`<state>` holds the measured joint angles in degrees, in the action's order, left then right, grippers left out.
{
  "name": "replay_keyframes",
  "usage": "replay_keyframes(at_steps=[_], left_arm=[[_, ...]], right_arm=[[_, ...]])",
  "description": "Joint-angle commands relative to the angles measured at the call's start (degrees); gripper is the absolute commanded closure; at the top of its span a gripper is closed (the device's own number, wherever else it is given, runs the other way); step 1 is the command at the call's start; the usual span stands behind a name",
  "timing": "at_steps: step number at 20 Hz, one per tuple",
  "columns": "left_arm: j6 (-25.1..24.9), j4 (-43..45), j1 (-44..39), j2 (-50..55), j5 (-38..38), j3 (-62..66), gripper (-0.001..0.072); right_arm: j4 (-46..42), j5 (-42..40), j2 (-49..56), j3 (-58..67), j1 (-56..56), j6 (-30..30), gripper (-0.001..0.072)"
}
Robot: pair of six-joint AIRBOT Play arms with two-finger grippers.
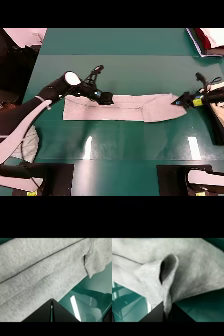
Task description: Fold the shirts.
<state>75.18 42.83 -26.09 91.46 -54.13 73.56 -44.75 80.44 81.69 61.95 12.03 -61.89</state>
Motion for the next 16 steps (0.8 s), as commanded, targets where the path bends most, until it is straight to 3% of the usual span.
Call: replay_keyframes(at_steps=[1,8,16], left_arm=[[1.6,0.6,-3.3,8.8,0.5,8.1,0.0681],[4.5,1.0,-5.6,17.5,2.0,16.8,0.0681],[5.3,1.1,-5.6,17.6,4.2,16.9,0.068]], right_arm=[[1.7,4.3,-6.4,7.1,-2.6,-7.3,0.0699],[1.6,6.9,-6.5,26.2,-16.0,-14.5,0.0699],[1.5,8.7,3.1,39.0,-30.2,-15.7,0.0699]])
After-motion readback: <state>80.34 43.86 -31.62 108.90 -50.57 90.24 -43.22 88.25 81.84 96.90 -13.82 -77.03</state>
